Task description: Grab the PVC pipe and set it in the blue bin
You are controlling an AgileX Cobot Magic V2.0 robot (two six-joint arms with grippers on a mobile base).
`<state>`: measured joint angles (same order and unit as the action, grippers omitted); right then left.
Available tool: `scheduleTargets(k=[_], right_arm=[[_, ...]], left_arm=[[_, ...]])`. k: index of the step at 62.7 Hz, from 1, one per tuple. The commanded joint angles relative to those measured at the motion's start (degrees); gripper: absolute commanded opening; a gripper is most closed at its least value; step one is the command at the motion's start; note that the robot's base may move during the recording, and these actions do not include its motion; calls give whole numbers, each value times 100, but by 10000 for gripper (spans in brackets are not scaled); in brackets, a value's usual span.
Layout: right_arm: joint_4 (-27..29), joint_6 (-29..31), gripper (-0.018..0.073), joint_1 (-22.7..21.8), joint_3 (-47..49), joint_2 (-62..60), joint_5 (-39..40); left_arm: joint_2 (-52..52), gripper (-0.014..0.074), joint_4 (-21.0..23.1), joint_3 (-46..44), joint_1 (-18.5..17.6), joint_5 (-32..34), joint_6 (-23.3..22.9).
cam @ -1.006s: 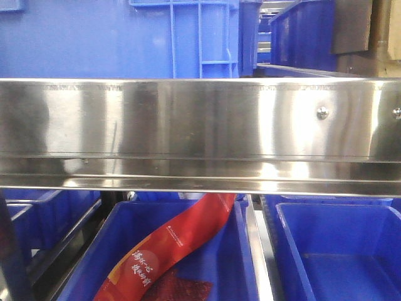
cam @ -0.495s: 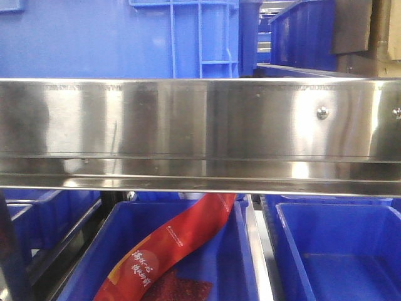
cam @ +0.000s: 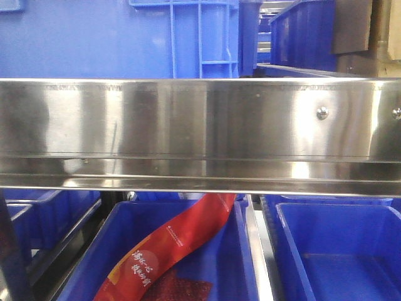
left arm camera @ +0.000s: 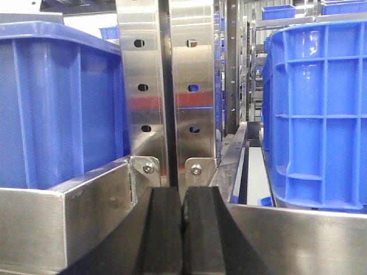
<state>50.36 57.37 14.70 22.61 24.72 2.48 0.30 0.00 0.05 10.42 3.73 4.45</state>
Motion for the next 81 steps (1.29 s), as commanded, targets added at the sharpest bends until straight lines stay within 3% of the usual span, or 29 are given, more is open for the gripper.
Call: scheduleTargets(k=[1, 6, 12, 24, 31, 45, 81], right_arm=[[-379, 13, -168, -31, -6, -50, 329], [-627, -3, -168, -31, -6, -175, 353], [-829, -434, -168, -57, -8, -365, 393], [-1637, -1331, -168, -543, -30, -589, 401], [-1841, -1720, -168, -782, -200, -779, 401], [-3025, -3166, -168, -1301, -685, -1274, 390], [-3389, -3616, -168, -2755, -1651, -2385, 289]], left_arm=[[-30, -111, 0, -5, 17, 79, 0], [-30, -111, 0, -5, 17, 79, 0], [-30, -111, 0, -5, 17, 79, 0], [-30, -111, 0, -5, 17, 79, 0], [-30, -111, 0, -5, 17, 79, 0], [-30, -111, 0, -5, 17, 79, 0], [-30, -111, 0, -5, 17, 79, 0]])
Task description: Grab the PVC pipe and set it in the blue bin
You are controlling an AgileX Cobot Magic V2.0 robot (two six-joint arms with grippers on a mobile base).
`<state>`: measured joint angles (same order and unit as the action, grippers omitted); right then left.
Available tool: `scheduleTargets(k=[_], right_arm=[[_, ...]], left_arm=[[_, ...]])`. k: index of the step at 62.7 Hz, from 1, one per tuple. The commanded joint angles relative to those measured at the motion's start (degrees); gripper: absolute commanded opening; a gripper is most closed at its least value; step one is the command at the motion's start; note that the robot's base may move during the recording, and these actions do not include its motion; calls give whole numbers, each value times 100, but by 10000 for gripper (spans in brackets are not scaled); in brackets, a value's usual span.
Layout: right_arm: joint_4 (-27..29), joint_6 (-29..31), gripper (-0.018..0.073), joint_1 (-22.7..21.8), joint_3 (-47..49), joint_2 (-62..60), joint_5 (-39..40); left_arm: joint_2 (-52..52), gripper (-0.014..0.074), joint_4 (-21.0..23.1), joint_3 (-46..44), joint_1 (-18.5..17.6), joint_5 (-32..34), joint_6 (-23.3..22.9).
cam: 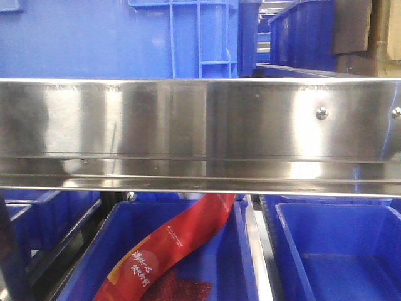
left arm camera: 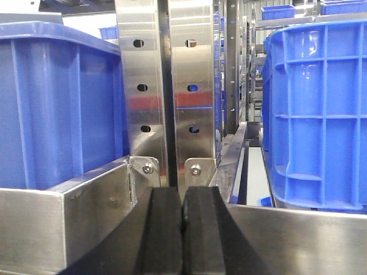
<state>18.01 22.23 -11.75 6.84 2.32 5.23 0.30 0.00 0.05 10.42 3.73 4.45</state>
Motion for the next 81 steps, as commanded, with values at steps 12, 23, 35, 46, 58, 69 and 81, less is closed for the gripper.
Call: scheduleTargets(k=[12, 23, 35, 46, 58, 69, 81], right_arm=[[-525, -157, -168, -184, -301, -232, -39], [-704, -380, -168, -391, -349, -232, -14], [-753, -380, -168, -644, -387, -232, -14], [-819, -380, -168, -648, -684, -232, 510], [-880, -380, -168, -648, -684, -232, 874], [-880, -380, -168, -648, -684, -232, 875], [-880, -380, -168, -658, -684, -232, 875]], left_arm=[[-30, -111, 0, -5, 17, 79, 0], [-30, -111, 0, -5, 17, 79, 0], [-30, -111, 0, -5, 17, 79, 0], [-30, -111, 0, -5, 17, 79, 0], [-30, -111, 0, -5, 17, 79, 0], [-30, -111, 0, -5, 17, 79, 0], [-30, -111, 0, -5, 17, 79, 0]])
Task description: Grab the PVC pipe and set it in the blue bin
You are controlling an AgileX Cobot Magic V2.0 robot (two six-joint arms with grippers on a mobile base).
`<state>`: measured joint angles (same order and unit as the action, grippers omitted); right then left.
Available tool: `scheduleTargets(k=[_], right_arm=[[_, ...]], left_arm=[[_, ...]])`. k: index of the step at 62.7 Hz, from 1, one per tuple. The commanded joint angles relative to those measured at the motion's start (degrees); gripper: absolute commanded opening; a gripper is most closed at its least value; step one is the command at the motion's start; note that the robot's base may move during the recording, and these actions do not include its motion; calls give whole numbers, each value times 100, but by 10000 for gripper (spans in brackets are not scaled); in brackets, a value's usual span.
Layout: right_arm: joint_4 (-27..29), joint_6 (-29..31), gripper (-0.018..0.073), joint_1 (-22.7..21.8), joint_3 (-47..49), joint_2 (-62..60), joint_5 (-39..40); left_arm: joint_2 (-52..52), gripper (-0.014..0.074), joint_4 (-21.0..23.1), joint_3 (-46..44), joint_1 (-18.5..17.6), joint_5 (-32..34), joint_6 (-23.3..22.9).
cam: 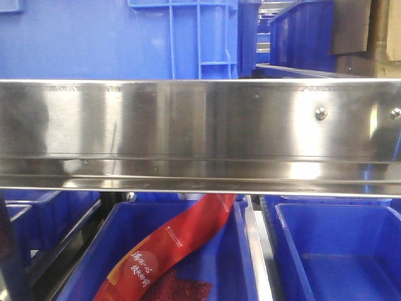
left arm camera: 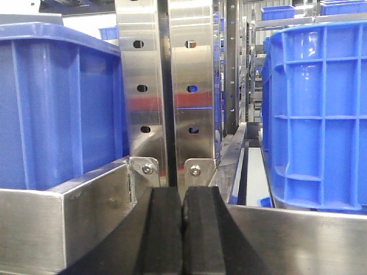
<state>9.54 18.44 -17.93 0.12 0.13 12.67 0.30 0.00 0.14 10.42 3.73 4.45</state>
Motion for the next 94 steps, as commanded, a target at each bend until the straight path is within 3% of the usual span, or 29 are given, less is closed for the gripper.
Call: scheduleTargets(k=[1, 34, 62, 94], right_arm=[[-32, -1, -168, -40, -12, -13, 131], [-32, -1, -168, 133, -12, -13, 120], [-32, -1, -168, 141, -12, -13, -1109], [-32, -1, -168, 141, -12, -13, -756]], left_arm=[[-30, -111, 0, -14, 17, 79, 0], [-30, -111, 0, -14, 17, 79, 0], [-30, -111, 0, -14, 17, 79, 0], [-30, -111, 0, -14, 17, 79, 0]])
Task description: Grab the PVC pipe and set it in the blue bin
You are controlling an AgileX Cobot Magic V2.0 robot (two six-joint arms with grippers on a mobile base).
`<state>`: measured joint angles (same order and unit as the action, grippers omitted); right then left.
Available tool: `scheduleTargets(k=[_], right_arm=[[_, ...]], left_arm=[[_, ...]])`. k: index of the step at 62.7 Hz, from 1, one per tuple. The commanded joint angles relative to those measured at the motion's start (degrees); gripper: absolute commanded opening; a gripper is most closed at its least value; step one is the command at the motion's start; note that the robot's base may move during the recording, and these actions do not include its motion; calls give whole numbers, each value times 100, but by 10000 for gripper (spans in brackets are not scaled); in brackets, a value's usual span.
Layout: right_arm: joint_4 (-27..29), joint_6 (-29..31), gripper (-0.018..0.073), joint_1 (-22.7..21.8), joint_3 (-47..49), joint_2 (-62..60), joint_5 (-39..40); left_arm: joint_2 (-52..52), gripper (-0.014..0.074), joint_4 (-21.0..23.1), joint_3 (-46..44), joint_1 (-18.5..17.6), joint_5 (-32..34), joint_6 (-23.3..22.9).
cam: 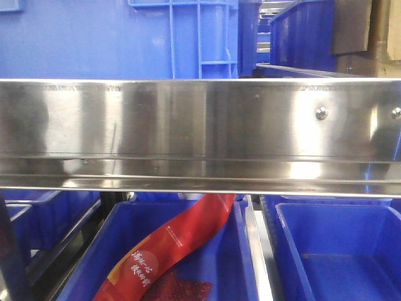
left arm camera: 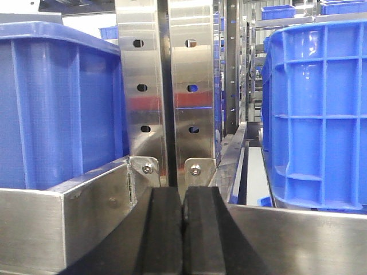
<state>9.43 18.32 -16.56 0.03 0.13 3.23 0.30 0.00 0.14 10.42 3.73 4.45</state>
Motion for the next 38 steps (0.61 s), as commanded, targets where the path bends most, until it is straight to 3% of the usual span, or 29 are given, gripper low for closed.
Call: scheduleTargets(k=[1, 38], right_arm=[[-22, 12, -168, 4, -3, -13, 188], [-22, 12, -168, 4, -3, -13, 178]], left_arm=[[-30, -111, 0, -14, 17, 79, 0], [-30, -111, 0, -14, 17, 79, 0]])
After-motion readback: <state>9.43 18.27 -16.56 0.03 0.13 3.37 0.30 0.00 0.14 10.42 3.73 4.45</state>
